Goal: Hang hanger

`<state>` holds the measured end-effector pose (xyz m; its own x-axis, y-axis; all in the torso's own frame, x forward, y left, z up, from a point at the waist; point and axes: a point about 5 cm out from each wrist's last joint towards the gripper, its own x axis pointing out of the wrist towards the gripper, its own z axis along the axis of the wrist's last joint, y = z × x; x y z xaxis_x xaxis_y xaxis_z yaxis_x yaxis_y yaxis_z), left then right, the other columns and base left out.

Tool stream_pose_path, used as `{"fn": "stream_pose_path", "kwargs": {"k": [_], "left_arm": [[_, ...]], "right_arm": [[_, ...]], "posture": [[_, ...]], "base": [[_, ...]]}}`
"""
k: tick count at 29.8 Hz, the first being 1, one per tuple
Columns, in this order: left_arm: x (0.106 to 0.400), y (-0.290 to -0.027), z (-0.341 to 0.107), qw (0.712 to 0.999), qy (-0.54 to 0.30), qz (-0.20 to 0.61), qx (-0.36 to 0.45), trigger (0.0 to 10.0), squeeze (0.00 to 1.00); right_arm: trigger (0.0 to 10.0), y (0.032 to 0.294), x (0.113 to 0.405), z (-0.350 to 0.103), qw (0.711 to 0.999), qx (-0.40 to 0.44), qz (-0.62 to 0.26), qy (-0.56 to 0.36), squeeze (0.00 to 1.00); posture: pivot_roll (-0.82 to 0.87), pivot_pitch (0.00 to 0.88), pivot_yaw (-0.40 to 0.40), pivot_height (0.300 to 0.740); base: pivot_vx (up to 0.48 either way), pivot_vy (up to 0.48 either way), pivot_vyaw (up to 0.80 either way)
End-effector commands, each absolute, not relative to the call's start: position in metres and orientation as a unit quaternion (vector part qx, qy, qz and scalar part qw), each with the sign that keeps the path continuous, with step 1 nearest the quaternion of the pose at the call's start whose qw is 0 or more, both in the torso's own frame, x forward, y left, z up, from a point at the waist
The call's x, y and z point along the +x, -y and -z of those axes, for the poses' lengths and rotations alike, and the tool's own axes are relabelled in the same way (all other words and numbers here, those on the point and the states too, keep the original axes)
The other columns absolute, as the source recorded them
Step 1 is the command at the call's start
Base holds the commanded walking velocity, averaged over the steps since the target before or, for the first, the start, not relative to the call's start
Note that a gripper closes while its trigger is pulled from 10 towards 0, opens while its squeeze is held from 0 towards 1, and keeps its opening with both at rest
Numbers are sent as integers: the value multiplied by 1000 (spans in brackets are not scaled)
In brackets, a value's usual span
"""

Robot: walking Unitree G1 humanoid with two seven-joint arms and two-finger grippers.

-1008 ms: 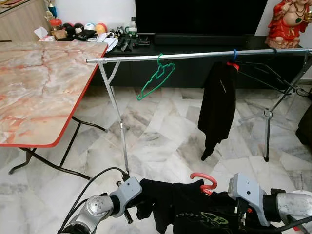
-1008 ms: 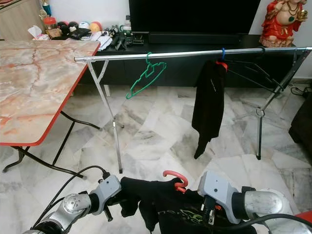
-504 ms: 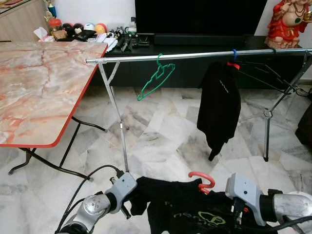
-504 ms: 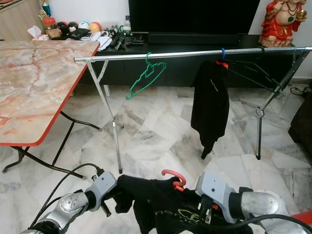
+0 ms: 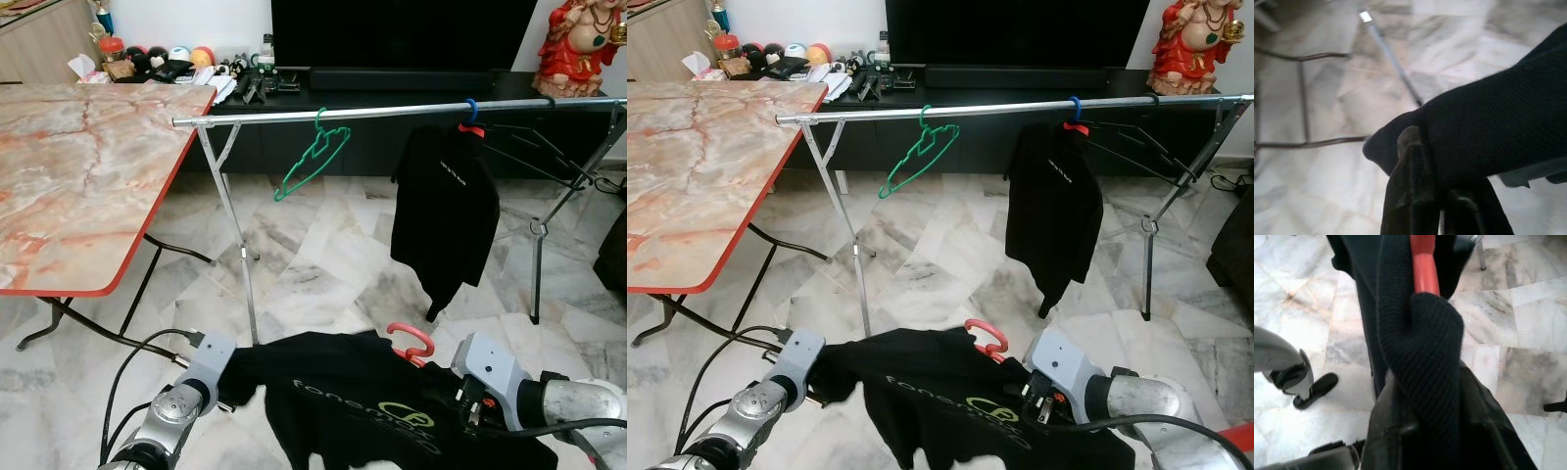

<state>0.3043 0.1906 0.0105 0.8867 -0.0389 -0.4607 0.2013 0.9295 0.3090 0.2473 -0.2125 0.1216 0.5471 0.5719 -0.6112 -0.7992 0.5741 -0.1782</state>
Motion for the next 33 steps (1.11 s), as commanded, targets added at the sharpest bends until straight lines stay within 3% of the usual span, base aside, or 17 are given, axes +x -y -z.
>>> {"fn": "stream_pose_path", "kwargs": {"k": [1, 8, 10, 11, 16, 19, 22, 23, 27, 28, 29, 31, 33], "left_arm": [[297, -221, -7, 950, -257, -24, 178, 0, 0], [291, -213, 4, 933, -300, 11, 199, 0, 0], [287, -206, 9, 925, -317, 46, 202, 0, 0], [281, -193, 16, 906, -336, 124, 223, 0, 0], [273, -177, 25, 864, -357, 232, 267, 0, 0], [271, -174, 25, 848, -381, 271, 251, 0, 0], [280, -175, 16, 845, -366, 285, 266, 0, 0], [284, -174, 13, 852, -359, 277, 263, 2078, 0], [291, -167, 5, 865, -342, 287, 230, 2549, 0], [292, -159, 2, 867, -332, 314, 197, 10000, 0], [292, -159, 2, 867, -332, 314, 197, 10000, 0], [295, -154, -5, 871, -295, 339, 197, 10000, 0], [296, -155, -6, 871, -294, 339, 199, 10000, 0]], "right_arm": [[10000, 227, 257, -128, 872, -239, -344, -251, 0], [10000, 239, 290, -143, 945, -176, -195, -197, 0], [10000, 242, 298, -150, 961, -144, -158, -173, 0], [10000, 241, 302, -155, 969, -114, -147, -160, 0], [10000, 236, 303, -155, 969, -107, -157, -160, 0], [10000, 235, 303, -151, 965, -116, -162, -169, 0], [10000, 230, 302, -147, 960, -121, -180, -179, 0], [10000, 228, 301, -145, 955, -130, -192, -183, 0], [10000, 228, 300, -139, 946, -147, -212, -196, 0], [10000, 226, 296, -135, 934, -155, -246, -208, 0], [10000, 226, 296, -135, 934, -155, -246, -208, 0], [10000, 220, 282, -126, 897, -188, -327, -231, 0], [10000, 220, 281, -124, 893, -192, -334, -233, 0]], "posture": [[-43, 86, 29, 740], [-33, 84, 26, 740], [-32, 83, 26, 740], [-31, 85, 24, 740], [-28, 85, 22, 740], [-25, 87, 19, 740], [-26, 89, 18, 740], [-23, 89, 17, 740], [-27, 91, 17, 740], [-29, 94, 15, 740], [-29, 94, 15, 740], [-28, 95, 11, 740], [-28, 95, 11, 740]], "base": [[0, 0, 0], [0, 0, 0], [0, 0, 0], [0, 0, 0], [0, 0, 0], [0, 0, 0], [0, 0, 0], [0, 0, 0], [0, 0, 0], [0, 0, 0], [0, 0, 0], [0, 0, 0], [0, 0, 0]]}}
